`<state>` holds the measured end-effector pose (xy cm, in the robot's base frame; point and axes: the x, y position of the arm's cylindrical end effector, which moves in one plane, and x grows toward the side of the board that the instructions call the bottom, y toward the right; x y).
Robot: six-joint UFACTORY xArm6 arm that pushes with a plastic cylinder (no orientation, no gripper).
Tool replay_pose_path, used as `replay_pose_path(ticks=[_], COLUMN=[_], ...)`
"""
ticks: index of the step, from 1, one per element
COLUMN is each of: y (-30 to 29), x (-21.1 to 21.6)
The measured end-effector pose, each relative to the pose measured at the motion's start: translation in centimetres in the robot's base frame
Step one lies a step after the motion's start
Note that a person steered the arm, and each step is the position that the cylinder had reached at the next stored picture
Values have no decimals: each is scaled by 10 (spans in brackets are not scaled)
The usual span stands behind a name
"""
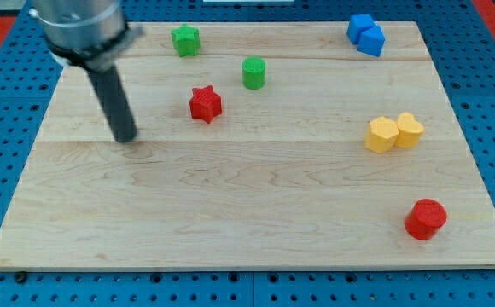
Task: Push the red star into the red circle
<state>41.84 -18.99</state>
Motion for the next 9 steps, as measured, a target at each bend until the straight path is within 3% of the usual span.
replay_pose_path(ticks=[1,2,3,4,5,6,9], y=[-41,-24,45,120,161,172,58], x=[-61,-97,-101,-85,-30,-3,-48])
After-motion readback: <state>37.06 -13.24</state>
